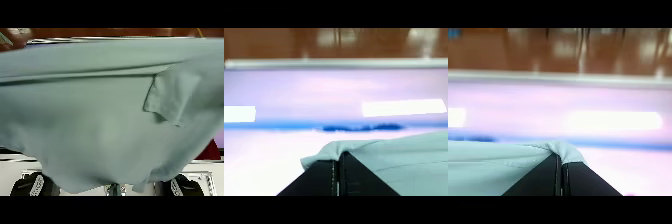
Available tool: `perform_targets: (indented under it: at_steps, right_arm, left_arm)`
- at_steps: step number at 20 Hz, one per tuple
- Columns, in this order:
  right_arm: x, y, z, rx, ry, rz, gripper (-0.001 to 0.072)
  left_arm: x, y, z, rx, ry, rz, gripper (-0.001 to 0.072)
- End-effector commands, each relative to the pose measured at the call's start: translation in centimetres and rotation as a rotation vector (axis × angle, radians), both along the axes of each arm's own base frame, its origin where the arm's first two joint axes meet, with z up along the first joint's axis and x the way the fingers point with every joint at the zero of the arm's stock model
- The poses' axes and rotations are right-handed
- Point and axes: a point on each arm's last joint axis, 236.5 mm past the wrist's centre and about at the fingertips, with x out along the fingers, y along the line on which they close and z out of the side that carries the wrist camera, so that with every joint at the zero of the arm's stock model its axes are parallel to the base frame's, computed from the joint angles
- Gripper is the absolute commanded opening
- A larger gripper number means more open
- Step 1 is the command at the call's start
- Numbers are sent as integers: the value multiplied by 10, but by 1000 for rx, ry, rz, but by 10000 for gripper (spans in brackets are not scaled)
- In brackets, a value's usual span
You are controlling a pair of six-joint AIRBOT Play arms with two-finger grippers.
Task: Fold the shirts.
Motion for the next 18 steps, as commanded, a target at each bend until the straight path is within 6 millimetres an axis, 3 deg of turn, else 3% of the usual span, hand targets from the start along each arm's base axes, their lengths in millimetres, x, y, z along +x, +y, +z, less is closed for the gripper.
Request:
perform_targets:
  at_steps: [1,5,7,9,11,14,16,18]
  right_arm:
    - [40,-9,-105,41,459,19,61]
    - [132,0,-230,128,740,79,61]
    - [191,24,-287,128,753,118,62]
    - [253,46,-328,153,673,108,62]
    - [303,58,-352,194,561,75,62]
    - [362,58,-361,203,348,37,62]
    - [389,51,-361,206,230,8,62]
    - [403,47,-372,208,182,-10,62]
  left_arm:
    - [42,12,-85,-76,250,-5,35]
    - [111,36,-216,-196,582,11,35]
    - [149,47,-267,-241,676,28,35]
    - [191,50,-310,-270,733,28,35]
    - [232,45,-339,-265,729,17,36]
    - [290,32,-360,-230,643,0,35]
    - [321,25,-366,-217,565,6,36]
    - [340,22,-377,-213,519,21,36]
